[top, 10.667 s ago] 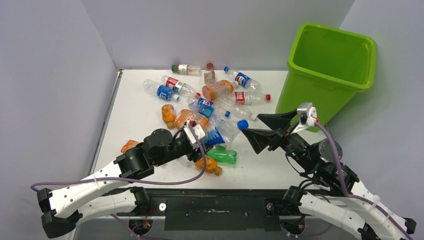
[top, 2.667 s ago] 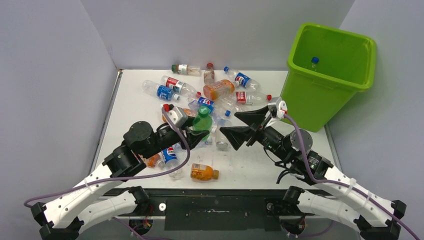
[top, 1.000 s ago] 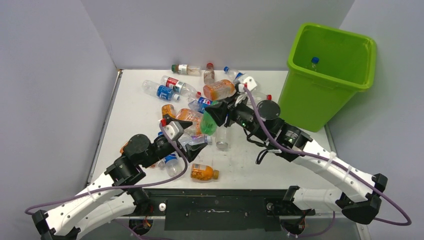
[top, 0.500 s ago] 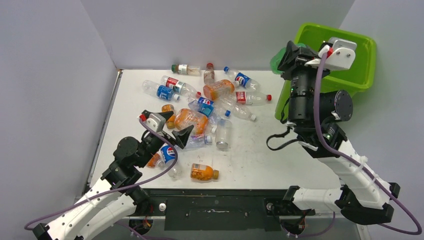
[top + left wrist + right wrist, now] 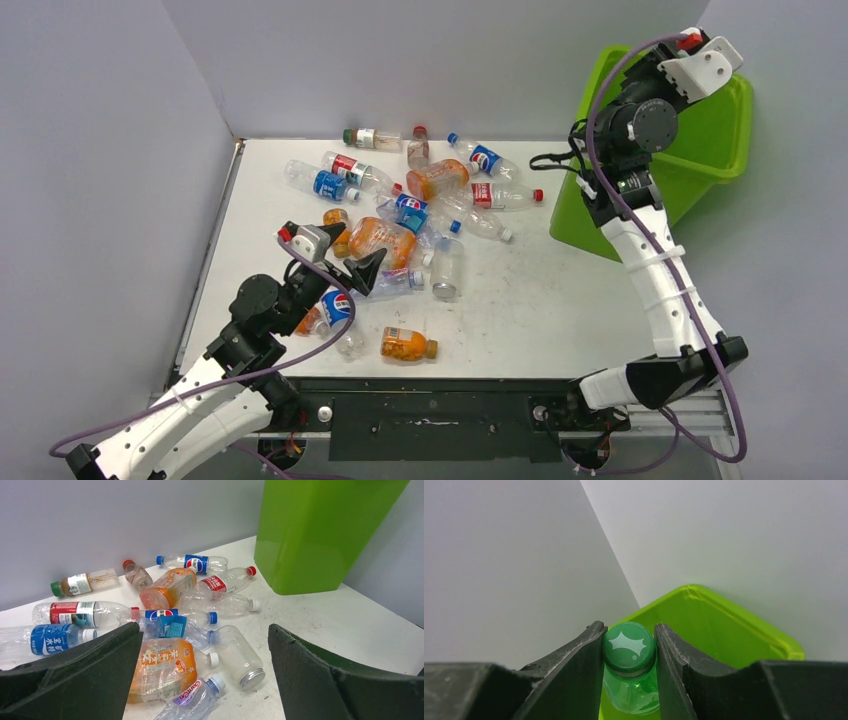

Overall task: Put the plastic bottles in the bin
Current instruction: Place the plastic bottle in the trash bin.

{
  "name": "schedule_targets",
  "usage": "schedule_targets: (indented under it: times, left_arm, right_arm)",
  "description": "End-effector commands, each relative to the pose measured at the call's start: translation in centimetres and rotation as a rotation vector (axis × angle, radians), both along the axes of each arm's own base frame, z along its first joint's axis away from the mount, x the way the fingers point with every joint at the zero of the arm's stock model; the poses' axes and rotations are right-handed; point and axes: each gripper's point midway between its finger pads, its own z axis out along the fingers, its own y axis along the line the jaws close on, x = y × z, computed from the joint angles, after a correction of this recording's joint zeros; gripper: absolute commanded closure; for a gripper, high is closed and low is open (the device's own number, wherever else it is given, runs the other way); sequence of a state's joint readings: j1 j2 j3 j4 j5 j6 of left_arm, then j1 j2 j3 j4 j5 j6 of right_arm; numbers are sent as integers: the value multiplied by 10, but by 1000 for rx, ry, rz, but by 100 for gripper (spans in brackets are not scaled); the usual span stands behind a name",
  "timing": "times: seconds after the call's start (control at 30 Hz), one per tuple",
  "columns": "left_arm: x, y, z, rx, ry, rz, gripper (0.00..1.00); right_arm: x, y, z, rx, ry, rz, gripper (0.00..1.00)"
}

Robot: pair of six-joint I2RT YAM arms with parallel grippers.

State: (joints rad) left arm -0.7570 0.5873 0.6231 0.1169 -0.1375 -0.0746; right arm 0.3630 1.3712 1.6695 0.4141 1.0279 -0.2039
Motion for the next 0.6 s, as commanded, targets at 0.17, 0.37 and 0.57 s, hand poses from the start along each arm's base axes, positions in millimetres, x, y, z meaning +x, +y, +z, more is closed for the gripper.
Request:
schedule_targets:
  times: [0.17,0.37,0.57]
  left_arm:
    - [3,6,8,-21,-24,44,4]
    - [2,8,3,30,-33,77,4]
    - [4,11,2,37,-25,95,4]
  right_arm:
    - [46,-50,-9,84,-75,-124,95]
    - [66,-77,-46,122,-21,-207,91]
    - [79,-70,-37,103,-28,-132,15]
